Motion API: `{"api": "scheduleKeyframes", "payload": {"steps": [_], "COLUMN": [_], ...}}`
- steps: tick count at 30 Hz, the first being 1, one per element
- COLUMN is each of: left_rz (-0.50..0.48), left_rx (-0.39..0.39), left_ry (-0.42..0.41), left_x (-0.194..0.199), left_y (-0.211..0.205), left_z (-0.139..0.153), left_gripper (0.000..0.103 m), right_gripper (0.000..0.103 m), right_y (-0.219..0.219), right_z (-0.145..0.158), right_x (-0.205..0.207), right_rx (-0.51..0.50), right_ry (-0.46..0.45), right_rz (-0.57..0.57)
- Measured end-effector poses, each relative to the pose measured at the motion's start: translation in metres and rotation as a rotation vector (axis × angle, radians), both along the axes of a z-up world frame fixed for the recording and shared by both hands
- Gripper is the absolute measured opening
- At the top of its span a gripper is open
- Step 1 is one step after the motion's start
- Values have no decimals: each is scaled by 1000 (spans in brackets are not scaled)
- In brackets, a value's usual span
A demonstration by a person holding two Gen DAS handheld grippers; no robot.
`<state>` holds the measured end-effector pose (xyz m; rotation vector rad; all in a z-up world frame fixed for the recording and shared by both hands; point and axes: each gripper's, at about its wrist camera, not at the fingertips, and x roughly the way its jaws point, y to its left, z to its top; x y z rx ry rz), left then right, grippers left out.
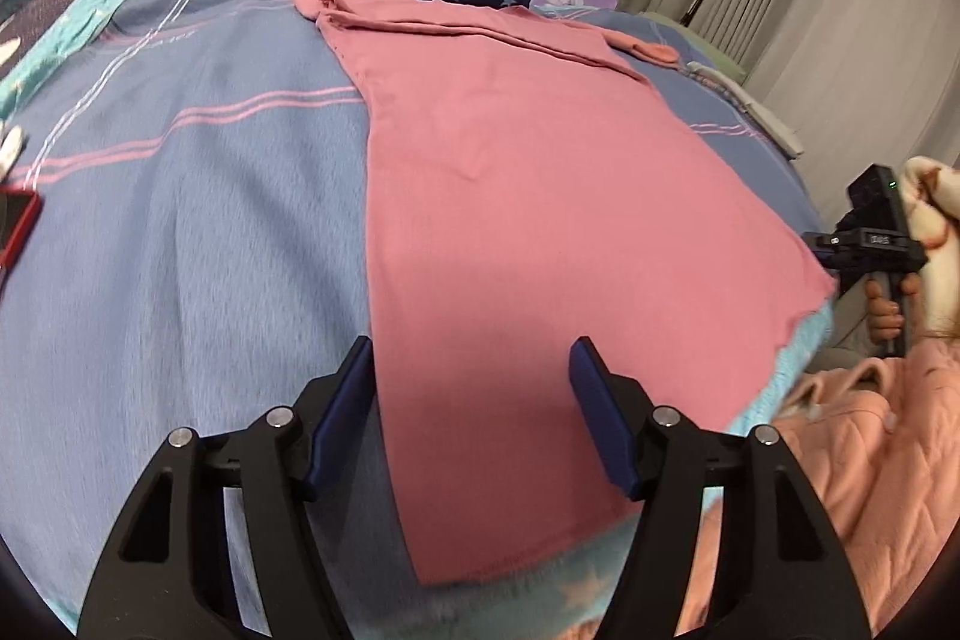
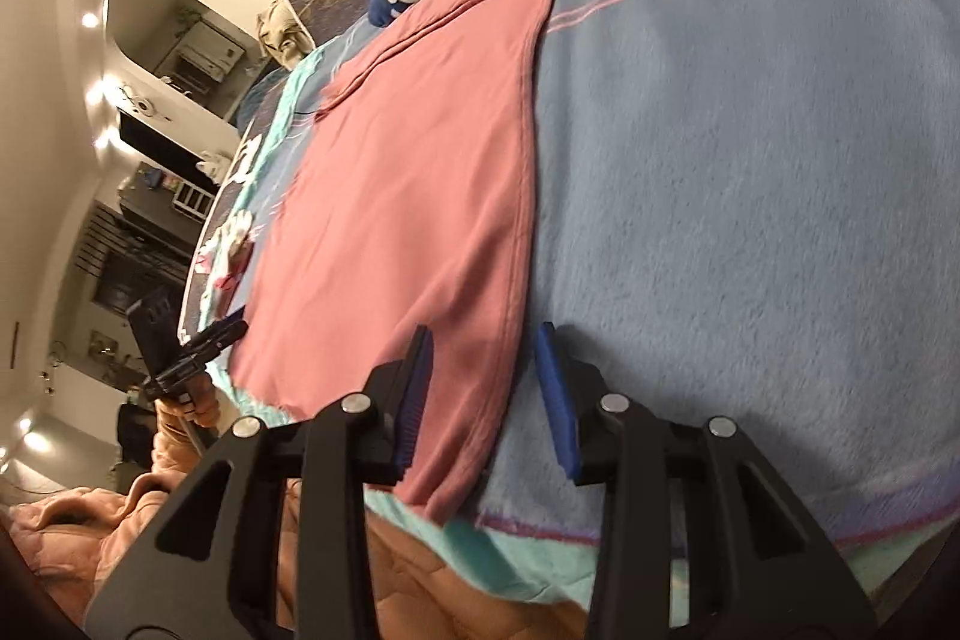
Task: Fold small clothes
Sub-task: 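Grasp the pink shirt hem with the left gripper while the right gripper grasps beside it, then lift the hem with both grippers, fold it toward the collar, release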
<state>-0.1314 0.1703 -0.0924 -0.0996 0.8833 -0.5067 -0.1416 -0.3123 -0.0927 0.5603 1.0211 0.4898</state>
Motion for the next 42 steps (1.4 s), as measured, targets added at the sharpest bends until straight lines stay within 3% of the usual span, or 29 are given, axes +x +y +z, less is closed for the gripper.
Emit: {"api": "scheduleKeyframes", "payload": {"steps": [3,11,13,14,15,17,20,25,31,34,37,42], "left_rz": [8,8,26,48,75,146,146,103,119,115,132,163], "left_rx": [-45,-79,-93,-83,-81,-91,-123,-175,-309,-345,-294,-285], "left_ry": [6,28,19,13,15,13,-143,-307,-482,-533,-515,-416], "left_x": [7,-11,-6,-1,4,12,11,7,-38,-66,-71,-42], "left_y": [2,11,10,8,6,2,-9,-23,-13,-10,-16,-21], "left_z": [-5,-4,-6,-6,-5,4,46,105,156,166,158,139], "left_gripper": [67,66,53,27,2,2,2,2,2,2,2,2], "right_gripper": [37,31,24,7,3,3,3,3,3,3,3,3], "right_y": [8,5,6,8,8,7,2,-1,-22,-42,-49,-45], "right_z": [-4,-5,-8,-8,-8,2,36,98,145,161,164,137], "right_x": [10,-1,6,9,12,14,12,1,-33,-55,-56,-12], "right_rx": [53,68,90,87,85,104,133,130,160,166,73,122], "right_ry": [11,-2,5,12,25,-4,-122,-317,-500,-588,-572,-476], "right_rz": [28,26,19,7,-8,-40,-67,-85,-86,-112,-142,-133]}}
